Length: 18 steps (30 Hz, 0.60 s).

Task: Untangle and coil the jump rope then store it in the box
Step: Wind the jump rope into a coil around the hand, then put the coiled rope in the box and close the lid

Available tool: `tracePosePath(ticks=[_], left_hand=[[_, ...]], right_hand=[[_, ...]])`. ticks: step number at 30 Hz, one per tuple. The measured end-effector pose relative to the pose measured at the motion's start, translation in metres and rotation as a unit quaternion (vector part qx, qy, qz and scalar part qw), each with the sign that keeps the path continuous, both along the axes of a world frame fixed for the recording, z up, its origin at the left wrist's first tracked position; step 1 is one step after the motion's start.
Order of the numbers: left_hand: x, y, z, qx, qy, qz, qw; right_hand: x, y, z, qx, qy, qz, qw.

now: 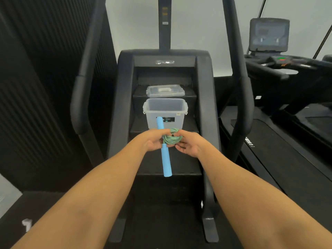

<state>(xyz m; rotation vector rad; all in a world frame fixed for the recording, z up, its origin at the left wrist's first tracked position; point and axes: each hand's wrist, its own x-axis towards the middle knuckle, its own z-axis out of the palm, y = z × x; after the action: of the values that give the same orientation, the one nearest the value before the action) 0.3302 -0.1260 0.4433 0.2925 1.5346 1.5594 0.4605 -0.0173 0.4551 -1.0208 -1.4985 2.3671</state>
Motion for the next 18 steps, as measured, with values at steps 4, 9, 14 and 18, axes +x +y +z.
tracePosePath(ticks=[4,9,14,18], left_hand=[[-0.053,0.043,0.008,0.003,-0.016,-0.025,1.0],[-0.128,0.092,0.021,0.02,-0.041,-0.017,0.999],[-0.194,0.128,0.025,0.031,-0.05,-0.025,0.998],[-0.233,0.153,0.029,0.067,-0.051,-0.038,0.996]], right_hand=[[-0.052,0.043,0.005,0.012,-0.008,0.008,1.0],[-0.132,0.092,0.018,0.026,0.006,0.011,1.0],[-0.202,0.13,0.015,0.035,0.05,0.006,0.998],[-0.24,0.148,0.013,0.034,0.09,0.007,0.995]])
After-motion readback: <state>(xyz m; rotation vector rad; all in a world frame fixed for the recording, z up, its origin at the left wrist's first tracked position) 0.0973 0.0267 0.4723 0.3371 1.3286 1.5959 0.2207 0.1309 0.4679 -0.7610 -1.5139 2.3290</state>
